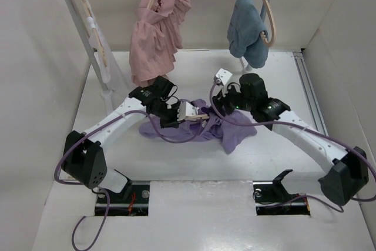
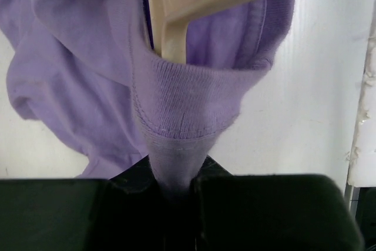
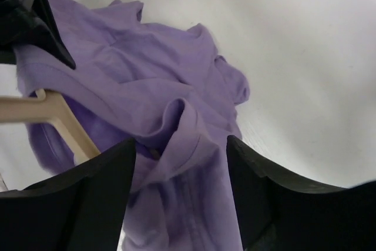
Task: Place the t-shirt on the hanger
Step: Place tshirt on hanger
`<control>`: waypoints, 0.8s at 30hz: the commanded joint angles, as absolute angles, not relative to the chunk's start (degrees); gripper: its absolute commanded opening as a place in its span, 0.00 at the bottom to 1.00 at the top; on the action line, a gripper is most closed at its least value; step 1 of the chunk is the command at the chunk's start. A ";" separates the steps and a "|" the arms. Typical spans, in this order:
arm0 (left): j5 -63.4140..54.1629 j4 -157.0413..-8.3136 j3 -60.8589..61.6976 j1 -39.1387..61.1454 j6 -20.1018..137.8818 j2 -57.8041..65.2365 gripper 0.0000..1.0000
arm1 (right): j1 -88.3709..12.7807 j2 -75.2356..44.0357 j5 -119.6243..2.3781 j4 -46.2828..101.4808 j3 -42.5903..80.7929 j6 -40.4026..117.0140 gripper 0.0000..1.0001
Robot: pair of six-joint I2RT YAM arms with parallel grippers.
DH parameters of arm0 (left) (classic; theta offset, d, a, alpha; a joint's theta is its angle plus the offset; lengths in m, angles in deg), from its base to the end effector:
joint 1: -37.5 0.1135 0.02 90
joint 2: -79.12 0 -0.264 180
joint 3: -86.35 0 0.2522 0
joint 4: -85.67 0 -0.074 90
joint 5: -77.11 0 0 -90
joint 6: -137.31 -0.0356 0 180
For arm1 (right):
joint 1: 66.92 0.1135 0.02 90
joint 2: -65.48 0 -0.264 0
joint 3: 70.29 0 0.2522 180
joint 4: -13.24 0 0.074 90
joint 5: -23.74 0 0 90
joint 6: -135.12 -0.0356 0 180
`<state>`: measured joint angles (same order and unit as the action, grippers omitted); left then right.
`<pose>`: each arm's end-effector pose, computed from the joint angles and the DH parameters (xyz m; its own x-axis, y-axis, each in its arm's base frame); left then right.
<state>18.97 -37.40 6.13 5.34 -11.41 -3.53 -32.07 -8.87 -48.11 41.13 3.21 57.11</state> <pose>0.2366 -0.1710 0.2750 0.2028 0.7299 -0.6528 0.9755 -0.0924 0.1998 0.2362 0.1780 0.3121 -0.2266 -0.3983 -0.8888 -0.8324 0.5531 -0.0356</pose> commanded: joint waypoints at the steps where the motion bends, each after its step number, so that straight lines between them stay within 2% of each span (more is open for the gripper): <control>1: 25.60 -35.84 5.70 5.07 -14.38 -0.86 0.00 | -33.26 -2.91 -44.99 41.22 2.71 61.02 0.69; 4: 27.27 -35.22 5.70 5.07 -15.44 -0.86 0.00 | -33.79 -0.44 -44.47 45.27 3.94 66.02 0.70; 10: 25.88 -35.30 4.03 5.60 -14.74 -1.91 0.00 | -32.92 5.88 -41.83 46.95 4.46 71.74 0.67; 17: 24.64 -35.23 1.14 5.60 -14.74 -2.44 0.00 | -27.20 0.72 -43.32 45.55 6.22 72.81 0.69; 20: 25.26 -35.22 1.13 5.60 -12.30 -2.44 0.00 | -28.59 0.79 -43.85 48.45 6.31 71.85 0.74; 22: 26.48 -36.45 1.13 8.04 -10.44 -2.44 0.00 | -31.22 6.22 -46.55 47.58 3.78 67.73 0.79; 23: 27.10 -36.45 1.66 8.84 -9.56 -2.44 0.00 | -34.46 8.50 -47.45 47.57 1.06 66.32 1.00; 24: 27.71 -36.45 1.66 9.37 -9.56 -2.44 0.00 | -35.97 12.36 -47.46 47.57 0.25 65.78 1.00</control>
<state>23.36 -36.17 3.55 7.18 -11.67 -3.53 -31.46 3.61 -45.36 48.08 1.77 69.22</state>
